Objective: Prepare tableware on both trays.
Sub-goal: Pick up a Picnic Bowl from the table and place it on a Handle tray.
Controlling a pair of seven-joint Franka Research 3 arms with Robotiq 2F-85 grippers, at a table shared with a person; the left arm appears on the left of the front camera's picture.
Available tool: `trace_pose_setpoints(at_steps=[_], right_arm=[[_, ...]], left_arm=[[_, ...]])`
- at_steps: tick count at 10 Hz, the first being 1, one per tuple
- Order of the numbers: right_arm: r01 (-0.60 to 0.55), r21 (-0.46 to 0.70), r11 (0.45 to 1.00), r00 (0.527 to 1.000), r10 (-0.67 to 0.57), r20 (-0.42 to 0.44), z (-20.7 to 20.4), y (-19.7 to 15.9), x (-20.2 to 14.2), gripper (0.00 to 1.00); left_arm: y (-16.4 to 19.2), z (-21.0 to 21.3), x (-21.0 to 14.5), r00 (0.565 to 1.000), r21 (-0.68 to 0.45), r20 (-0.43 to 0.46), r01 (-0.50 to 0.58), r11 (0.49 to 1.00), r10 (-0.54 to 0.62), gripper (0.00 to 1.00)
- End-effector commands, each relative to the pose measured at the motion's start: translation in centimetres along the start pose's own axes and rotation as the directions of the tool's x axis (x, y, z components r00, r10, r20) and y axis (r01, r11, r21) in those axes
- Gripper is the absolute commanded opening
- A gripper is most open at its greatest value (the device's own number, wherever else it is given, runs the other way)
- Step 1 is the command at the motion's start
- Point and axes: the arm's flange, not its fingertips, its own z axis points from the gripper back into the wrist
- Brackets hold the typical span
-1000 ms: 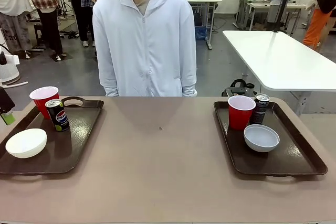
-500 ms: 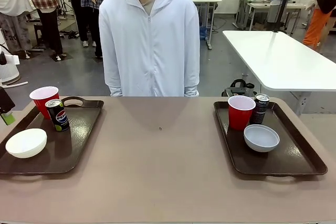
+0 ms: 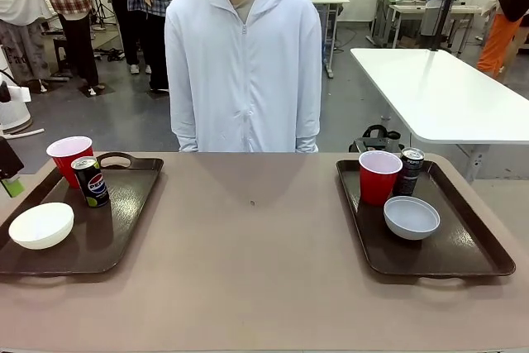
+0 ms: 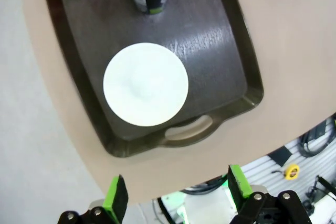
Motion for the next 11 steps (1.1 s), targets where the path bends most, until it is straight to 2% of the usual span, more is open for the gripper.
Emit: trace_pose_setpoints(at_steps=[1,2,3,4,5,7,8,9,10,11], right_arm=[[0.016,-0.008,1.0,1.0,-0.016,0.01,-0.5,0.1,-0.1,1.0],[0.016,-0.008,1.0,1.0,-0.016,0.01,-0.5,0.1,-0.1,1.0],[0.016,-0.008,1.0,1.0,-0.016,0.01,-0.5,0.1,-0.1,1.0],[0.016,-0.008,1.0,1.0,-0.016,0.01,-0.5,0.1,-0.1,1.0],[0.016,-0.008,1.0,1.0,-0.016,0.01,-0.5,0.1,-0.1,1.0],[0.016,-0.008,1.0,1.0,-0.016,0.01,-0.5,0.1,-0.1,1.0],[0.016,-0.008,1.0,1.0,-0.016,0.01,-0.5,0.1,-0.1,1.0],[0.016,-0.008,1.0,1.0,-0.016,0.01,-0.5,0.1,-0.1,1.0],[0.016,-0.008,1.0,1.0,-0.016,0.01,-0.5,0.1,-0.1,1.0],[0.016,-0.008,1.0,1.0,-0.016,0.01,-0.5,0.1,-0.1,1.0]], left_arm=[[0.0,0.0,0.0,1.0,0.0,0.0,0.0,1.0,0.0,1.0],[3.2,0.1,0.2,0.997,-0.172,-0.025,-0.077,0.982,0.074,1.0],[6.4,0.7,0.0,0.988,-0.289,-0.013,-0.15,0.945,0.153,1.0],[9.7,1.1,-0.8,0.977,-0.34,0.006,-0.198,0.92,0.212,1.0],[12.9,1.0,-1.3,0.969,-0.322,0.03,-0.224,0.92,0.246,1.0],[19.2,0.8,-2.8,0.947,-0.412,-0.04,-0.307,0.858,0.319,1.0],[21.5,0.9,-3.4,0.946,-0.464,-0.056,-0.308,0.831,0.319,1.0],[23.4,0.7,-4.4,0.948,-0.569,-0.035,-0.278,0.774,0.315,1.0],[24.9,0.3,-5.2,0.952,-0.682,0.009,-0.218,0.698,0.307,1.0],[25.3,0.5,-6.4,0.953,-0.749,0.097,-0.119,0.652,0.286,1.0]])
